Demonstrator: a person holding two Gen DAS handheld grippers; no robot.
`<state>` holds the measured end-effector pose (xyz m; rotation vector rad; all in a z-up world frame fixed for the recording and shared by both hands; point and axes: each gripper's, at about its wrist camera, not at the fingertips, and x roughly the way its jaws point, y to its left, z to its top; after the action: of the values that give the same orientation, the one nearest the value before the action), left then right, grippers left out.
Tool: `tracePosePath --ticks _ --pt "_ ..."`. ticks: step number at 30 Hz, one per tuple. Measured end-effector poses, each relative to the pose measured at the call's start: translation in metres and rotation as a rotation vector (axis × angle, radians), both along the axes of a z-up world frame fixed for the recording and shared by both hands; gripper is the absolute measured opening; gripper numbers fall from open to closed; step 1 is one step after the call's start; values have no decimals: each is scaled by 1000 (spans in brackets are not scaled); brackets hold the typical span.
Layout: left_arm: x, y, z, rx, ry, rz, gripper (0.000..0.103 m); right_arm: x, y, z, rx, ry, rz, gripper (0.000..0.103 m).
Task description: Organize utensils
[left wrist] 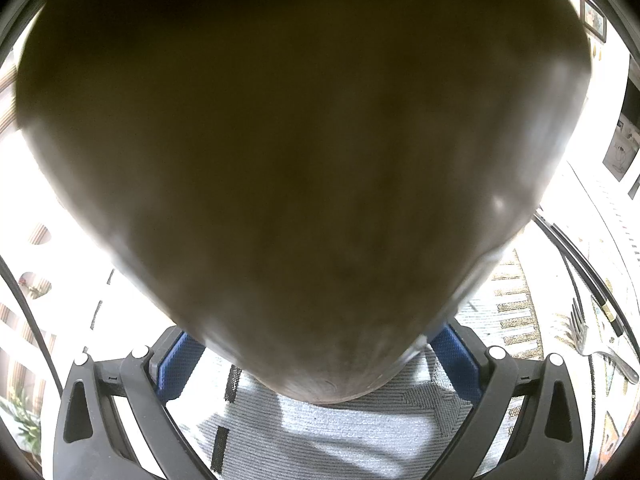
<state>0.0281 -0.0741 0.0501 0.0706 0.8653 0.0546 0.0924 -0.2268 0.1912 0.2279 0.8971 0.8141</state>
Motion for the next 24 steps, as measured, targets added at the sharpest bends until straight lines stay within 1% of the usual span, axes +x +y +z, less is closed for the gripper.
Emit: tracePosePath --ticks 2,6,7,8,9,11,12,14,16,18,21,24 --pt "0 0 0 -1 0 1 102 0 -7 7 18 3 0 9" --pt "1 0 -1 0 0 1 102 -4 -30 27 53 -23 -60 13" --pt "1 0 -1 0 0 1 102 -5 -39 32 62 -33 -82 16" --pt "1 -1 -1 0 0 1 102 -7 -52 40 76 -48 -111 23" --pt "1 -1 -1 0 0 1 102 -10 -62 46 88 -59 -132 27" --pt "1 0 -1 0 0 1 102 -18 -81 58 109 -94 -180 46" --pt "1 0 -1 0 0 1 102 -24 -93 67 114 -123 -211 49" --pt "1 0 -1 0 0 1 102 -33 -108 77 104 -156 -245 51" --pt "1 0 -1 1 0 1 102 -43 -123 84 67 -179 -292 51" --pt "1 0 -1 0 0 2 102 -52 -136 85 20 -189 -340 52" --pt "1 0 -1 1 0 1 102 -62 -150 74 -27 -161 -384 53" --pt "1 0 -1 0 0 1 102 -68 -155 51 -82 -87 -411 53"
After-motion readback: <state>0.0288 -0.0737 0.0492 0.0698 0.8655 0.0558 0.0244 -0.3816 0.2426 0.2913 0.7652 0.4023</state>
